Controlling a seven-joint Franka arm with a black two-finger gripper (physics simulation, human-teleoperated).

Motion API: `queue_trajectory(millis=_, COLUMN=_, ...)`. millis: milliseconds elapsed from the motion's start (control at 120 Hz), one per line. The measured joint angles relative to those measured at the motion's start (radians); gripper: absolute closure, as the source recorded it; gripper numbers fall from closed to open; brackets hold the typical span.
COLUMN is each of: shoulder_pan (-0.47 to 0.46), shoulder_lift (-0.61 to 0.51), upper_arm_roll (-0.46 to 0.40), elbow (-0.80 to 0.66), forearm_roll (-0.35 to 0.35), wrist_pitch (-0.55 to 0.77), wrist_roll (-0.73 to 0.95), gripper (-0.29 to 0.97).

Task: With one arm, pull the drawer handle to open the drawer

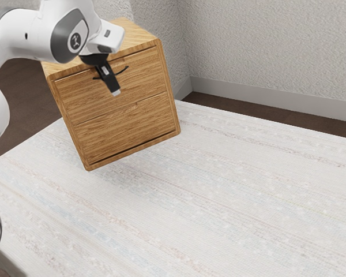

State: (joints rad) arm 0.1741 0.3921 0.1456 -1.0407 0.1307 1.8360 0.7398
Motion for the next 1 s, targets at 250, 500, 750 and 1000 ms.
queue_trajectory(millis=250, shoulder_pan=0.028, shoulder_lift=0.030, upper_arm_roll=-0.035, elbow=0.033, forearm_roll=0.001, wrist_pitch=0.003, wrist_roll=0.003, gripper=0.00)
queue_trajectory(millis=500, shoulder_pan=0.020, shoulder_lift=0.034, upper_arm_roll=-0.034, elbow=0.022, forearm_roll=-0.002, wrist_pitch=0.006, wrist_roll=0.003, gripper=0.00)
queue_trajectory(millis=750, shoulder_pan=0.007, shoulder_lift=0.032, upper_arm_roll=-0.034, elbow=0.015, forearm_roll=-0.001, wrist_pitch=0.003, wrist_roll=0.001, gripper=0.00)
queue_trajectory(millis=1000, shoulder_pan=-0.016, shoulder_lift=0.004, upper_arm_roll=-0.031, elbow=-0.032, forearm_roll=0.001, wrist_pitch=-0.002, wrist_roll=-0.006, gripper=-0.01)
